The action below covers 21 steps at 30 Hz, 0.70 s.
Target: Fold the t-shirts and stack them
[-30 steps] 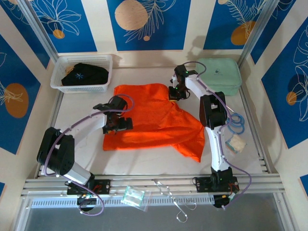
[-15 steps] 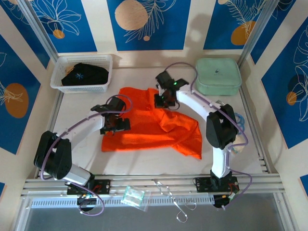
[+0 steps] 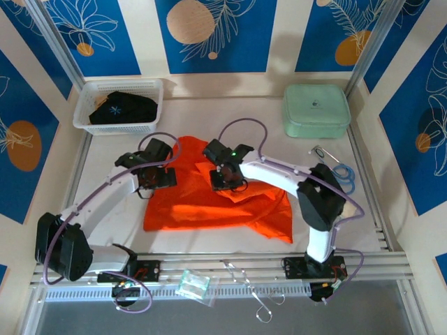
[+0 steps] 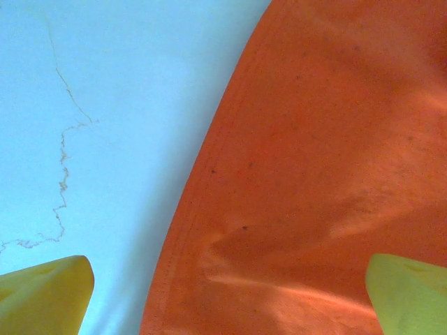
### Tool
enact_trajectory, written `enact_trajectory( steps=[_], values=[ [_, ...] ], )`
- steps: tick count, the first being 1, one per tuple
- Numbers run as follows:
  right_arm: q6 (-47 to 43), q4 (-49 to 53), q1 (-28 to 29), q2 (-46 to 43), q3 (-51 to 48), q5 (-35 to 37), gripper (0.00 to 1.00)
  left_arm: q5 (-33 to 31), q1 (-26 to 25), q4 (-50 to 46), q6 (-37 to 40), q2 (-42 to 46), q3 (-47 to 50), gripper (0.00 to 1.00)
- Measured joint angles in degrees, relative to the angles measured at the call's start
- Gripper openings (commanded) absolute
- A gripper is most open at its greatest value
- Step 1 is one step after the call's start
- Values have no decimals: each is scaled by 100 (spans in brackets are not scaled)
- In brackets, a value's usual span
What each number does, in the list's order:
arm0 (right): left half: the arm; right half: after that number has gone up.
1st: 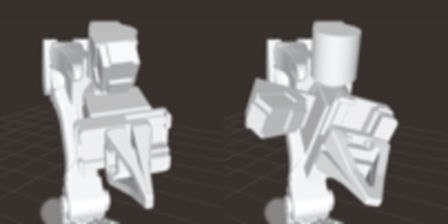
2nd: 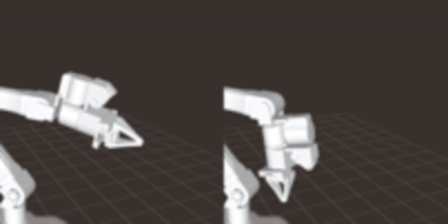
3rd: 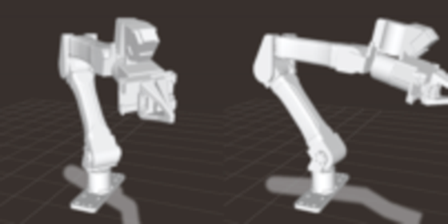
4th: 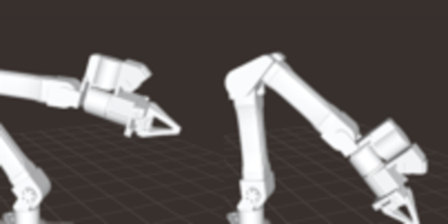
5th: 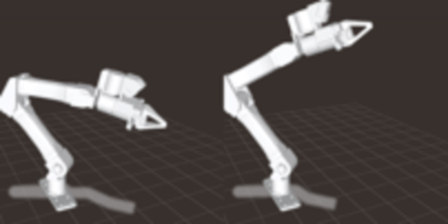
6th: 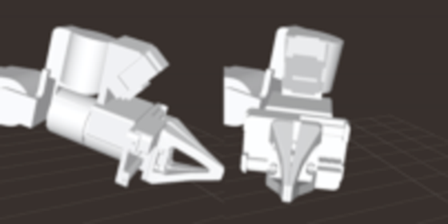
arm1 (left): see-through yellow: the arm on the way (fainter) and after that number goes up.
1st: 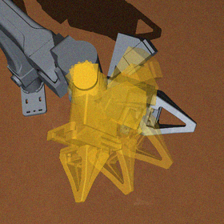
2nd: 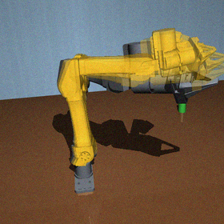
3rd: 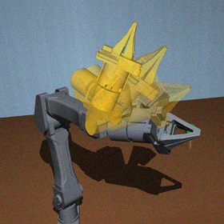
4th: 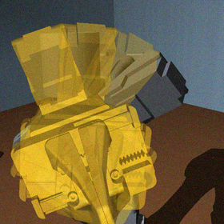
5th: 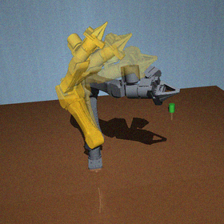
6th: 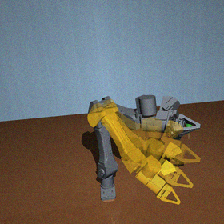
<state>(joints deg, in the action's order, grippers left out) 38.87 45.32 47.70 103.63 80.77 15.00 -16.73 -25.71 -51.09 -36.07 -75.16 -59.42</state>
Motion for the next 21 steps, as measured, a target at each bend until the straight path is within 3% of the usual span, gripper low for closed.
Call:
enact_trajectory(
  steps=[5,12,20,21],
  values=[
    [20,131,-555,-841,-262,48,44,332,-59,31,138,-197,-256,100],
    [20,160,-1808,-1497,-988,-90,47,940,-557,411,726,-1484,-1674,100],
    [208,162,-1934,-1698,-1987,-457,61,1397,-822,564,1283,-3637,-3665,99],
    [240,138,-1945,-1718,-2096,-490,67,1421,-822,557,1300,-3860,-3775,100]
  ],
)
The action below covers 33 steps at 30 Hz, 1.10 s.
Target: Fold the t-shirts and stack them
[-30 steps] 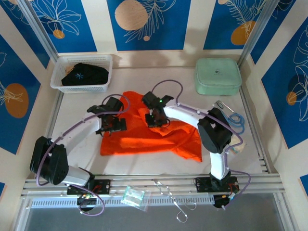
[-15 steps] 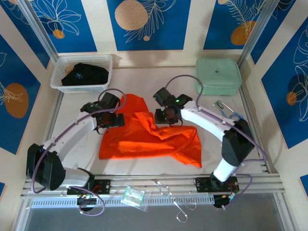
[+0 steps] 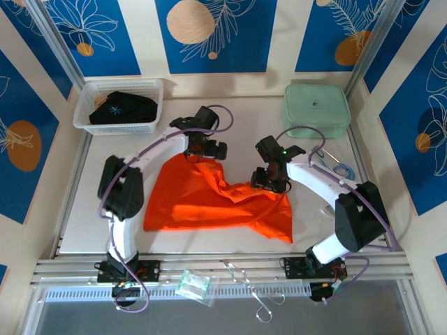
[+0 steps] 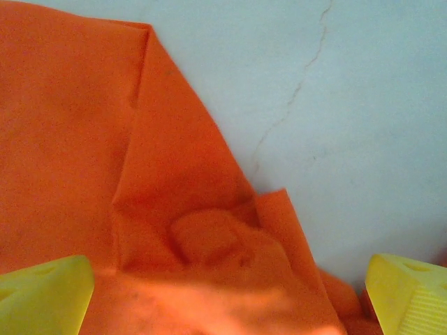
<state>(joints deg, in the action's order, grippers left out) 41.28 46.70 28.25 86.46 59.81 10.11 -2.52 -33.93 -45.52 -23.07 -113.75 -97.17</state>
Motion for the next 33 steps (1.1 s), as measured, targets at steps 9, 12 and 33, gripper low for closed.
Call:
enact_trajectory(
  steps=[9,12,33],
  values=[
    [109,-437,-293,92,-262,-155,39,313,-20,-52,-20,-951,-109,77],
    [70,-664,-391,376,-260,-184,24,396,-44,11,-79,-953,-138,44],
    [-551,-1224,-1390,144,2,-354,0,-588,15,374,-94,-13,-66,0]
  ],
)
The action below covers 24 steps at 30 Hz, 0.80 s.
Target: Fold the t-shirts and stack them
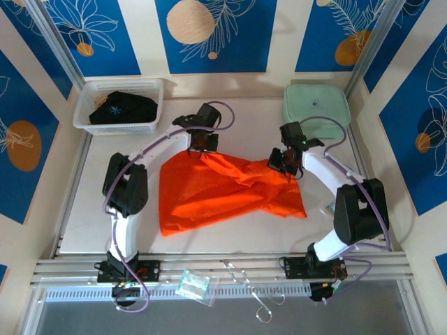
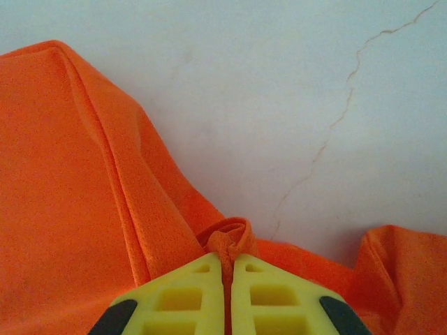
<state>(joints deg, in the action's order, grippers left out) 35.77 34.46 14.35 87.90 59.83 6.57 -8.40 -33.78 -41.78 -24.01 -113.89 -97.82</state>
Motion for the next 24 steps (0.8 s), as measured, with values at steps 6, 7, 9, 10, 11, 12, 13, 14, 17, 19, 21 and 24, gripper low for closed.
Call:
enact_trajectory(
  steps=[6,7,9,10,11,12,13,14,17,19,21,24],
  values=[
    [361,-39,378,-378,-1309,-107,1,-181,-186,662,-13,1014,1504,0],
    [428,-22,487,-474,-1447,-103,3,-219,-245,752,-31,1165,1735,0],
    [588,79,745,-732,-1659,-101,11,-317,-413,970,-101,1547,2334,14],
    [656,120,837,-833,-1698,-101,14,-369,-483,1027,-125,1700,2557,22],
    [713,173,938,-960,-1731,-96,17,-433,-566,1137,-170,1878,2833,32],
    [758,243,999,-1058,-1733,-79,19,-490,-645,1250,-251,2050,3099,42],
    [796,282,1027,-1143,-1733,-74,20,-540,-702,1322,-280,2188,3303,48],
    [815,332,1043,-1228,-1727,-59,22,-595,-767,1410,-361,2343,3545,54],
    [817,623,1045,-1423,-1620,-33,26,-802,-962,1615,-595,2734,4133,64],
    [813,841,1045,-1502,-1425,-26,29,-975,-1078,1646,-739,2946,4385,65],
    [756,997,1045,-1572,-1123,-26,32,-1126,-1185,1661,-907,3152,4568,65],
    [619,1016,1071,-1565,-658,-129,37,-1338,-1255,1670,-1172,3386,4710,66]
  ],
)
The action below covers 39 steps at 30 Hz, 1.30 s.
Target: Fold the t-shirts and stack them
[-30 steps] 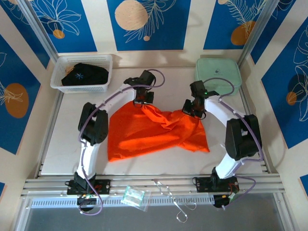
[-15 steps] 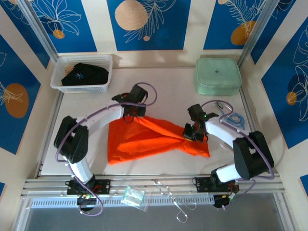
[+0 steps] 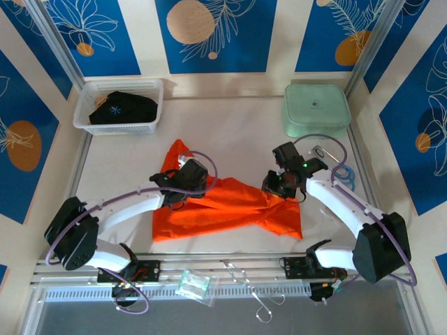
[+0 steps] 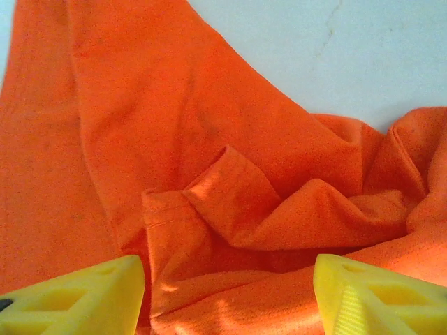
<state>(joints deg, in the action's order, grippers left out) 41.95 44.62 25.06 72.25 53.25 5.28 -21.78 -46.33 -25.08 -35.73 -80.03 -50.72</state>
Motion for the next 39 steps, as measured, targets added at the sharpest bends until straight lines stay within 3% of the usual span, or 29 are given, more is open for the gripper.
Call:
enact_trajectory(
  steps=[6,15,20,22,27,39],
  values=[
    [-407,-79,304,1073,1104,-232,44,-468,0,-109,-328,221,68,73],
    [-931,-199,951,3644,2914,-557,49,-787,345,-321,-181,-317,-612,70],
    [-1062,-105,1519,4323,3729,-623,48,-249,1244,-4,-44,-1128,-892,45],
    [-1073,-26,1703,4461,4006,-647,48,85,1611,155,11,-1460,-894,41],
    [-1071,44,1906,4745,4393,-730,49,763,2194,474,48,-2146,-894,40],
    [-1049,328,2199,5324,5010,-789,54,1154,2210,1049,20,-2201,-682,37]
  ],
)
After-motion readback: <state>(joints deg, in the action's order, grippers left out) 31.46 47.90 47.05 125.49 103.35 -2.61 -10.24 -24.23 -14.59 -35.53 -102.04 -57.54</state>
